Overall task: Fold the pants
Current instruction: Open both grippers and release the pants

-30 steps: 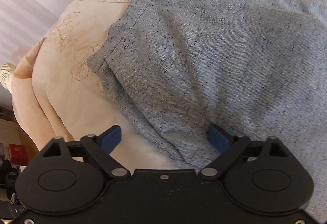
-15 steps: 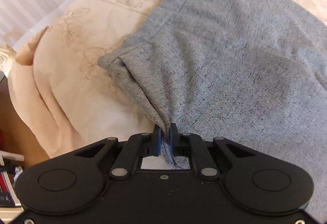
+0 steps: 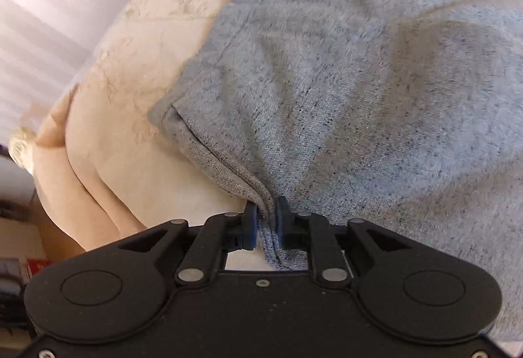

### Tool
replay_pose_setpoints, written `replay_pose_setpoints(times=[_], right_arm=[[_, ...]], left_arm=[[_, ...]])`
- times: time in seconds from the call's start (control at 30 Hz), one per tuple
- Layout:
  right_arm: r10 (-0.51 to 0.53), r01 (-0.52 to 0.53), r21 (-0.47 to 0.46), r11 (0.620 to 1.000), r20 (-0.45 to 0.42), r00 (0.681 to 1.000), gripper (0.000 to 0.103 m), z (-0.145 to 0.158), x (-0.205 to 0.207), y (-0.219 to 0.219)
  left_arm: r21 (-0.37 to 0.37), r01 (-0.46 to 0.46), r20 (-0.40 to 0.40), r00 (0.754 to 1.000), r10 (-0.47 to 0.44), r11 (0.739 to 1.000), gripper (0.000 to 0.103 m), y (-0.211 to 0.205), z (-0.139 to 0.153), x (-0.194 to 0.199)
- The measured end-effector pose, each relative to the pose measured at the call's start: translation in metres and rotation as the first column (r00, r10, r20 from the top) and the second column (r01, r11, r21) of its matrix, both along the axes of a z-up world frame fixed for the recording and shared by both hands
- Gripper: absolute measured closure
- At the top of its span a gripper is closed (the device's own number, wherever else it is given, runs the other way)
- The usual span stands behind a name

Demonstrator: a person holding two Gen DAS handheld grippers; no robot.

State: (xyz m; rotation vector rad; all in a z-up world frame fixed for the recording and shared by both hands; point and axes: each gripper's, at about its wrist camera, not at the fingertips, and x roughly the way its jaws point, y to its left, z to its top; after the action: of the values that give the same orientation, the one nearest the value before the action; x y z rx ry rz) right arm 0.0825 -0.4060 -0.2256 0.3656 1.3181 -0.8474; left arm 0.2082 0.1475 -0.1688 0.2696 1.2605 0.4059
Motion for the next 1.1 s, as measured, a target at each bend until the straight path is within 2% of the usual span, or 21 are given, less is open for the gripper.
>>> replay_pose_setpoints(times=[0.1,0.2,0.27,0.33,0.4,0.47,0.57,0.67,0.73,0.8,0.9,0.97,1.0,1.07,1.1], right_arm=[[-0.049,0.049,0.014,0.999,0.039,0.998,0.09,0.015,-0.007,-0.005],[-0.071,0.072,-0.005,0.997,0.058,0.996,0.088,0.029,-0.014,-0.005],[-0.07,0.074,-0.036,0.997,0.094,0.993,0.088,0.042,-0.016,0.002],[-0.049,0.06,-0.081,0.995,0.13,0.99,0.087,0.055,-0.014,0.017],[-0.017,0.035,-0.101,0.994,0.177,0.984,0.086,0.068,-0.005,0.033],[0.026,-0.001,-0.111,0.994,0.22,0.975,0.086,0.08,0.013,0.051],[0.074,-0.057,-0.062,0.996,0.304,0.95,0.086,0.095,0.036,0.074],[0.127,-0.143,0.017,0.99,0.366,0.922,0.085,0.094,0.074,0.093],[0.146,-0.178,0.052,0.983,0.376,0.915,0.085,0.089,0.102,0.107],[0.157,-0.201,0.074,0.977,0.386,0.909,0.085,0.083,0.126,0.119],[0.194,-0.243,0.086,0.966,0.378,0.905,0.085,0.069,0.155,0.134],[0.226,-0.277,0.092,0.956,0.368,0.902,0.085,0.062,0.168,0.145],[0.248,-0.299,0.09,0.95,0.364,0.898,0.085,0.058,0.174,0.15],[0.294,-0.34,0.076,0.937,0.353,0.888,0.085,0.053,0.183,0.157],[0.31,-0.356,0.074,0.931,0.354,0.882,0.085,0.051,0.187,0.158]], left_arm=[[-0.04,-0.008,0.088,0.996,0.012,0.999,0.072,0.008,0.026,-0.014],[-0.091,-0.025,0.136,0.99,0.038,0.996,0.071,0.018,0.047,-0.02],[-0.086,-0.004,0.187,0.982,0.02,0.996,0.071,0.014,0.06,-0.019],[-0.038,0.013,0.256,0.967,-0.003,0.999,0.072,0.005,0.075,-0.013],[-0.03,0.056,0.324,0.945,-0.043,0.998,0.072,-0.006,0.092,-0.005],[-0.016,0.065,0.354,0.933,-0.055,0.998,0.072,-0.014,0.105,0.002],[-0.105,0.13,0.369,0.926,-0.083,0.986,0.067,-0.023,0.116,0.009],[-0.125,0.213,0.329,0.93,-0.162,0.969,0.066,-0.046,0.107,0.037],[-0.181,0.262,0.304,0.932,-0.199,0.948,0.066,-0.063,0.096,0.065],[-0.224,0.313,0.308,0.921,-0.238,0.923,0.066,-0.08,0.083,0.092],[-0.237,0.366,0.283,0.912,-0.296,0.9,0.065,-0.104,0.054,0.129],[-0.232,0.365,0.221,0.923,-0.317,0.902,0.065,-0.112,0.03,0.151],[-0.218,0.349,0.192,0.931,-0.311,0.912,0.065,-0.111,0.017,0.161],[-0.15,0.26,0.115,0.963,-0.244,0.954,0.065,-0.098,-0.011,0.179],[-0.15,0.213,0.09,0.975,-0.201,0.965,0.065,-0.089,-0.021,0.185]])
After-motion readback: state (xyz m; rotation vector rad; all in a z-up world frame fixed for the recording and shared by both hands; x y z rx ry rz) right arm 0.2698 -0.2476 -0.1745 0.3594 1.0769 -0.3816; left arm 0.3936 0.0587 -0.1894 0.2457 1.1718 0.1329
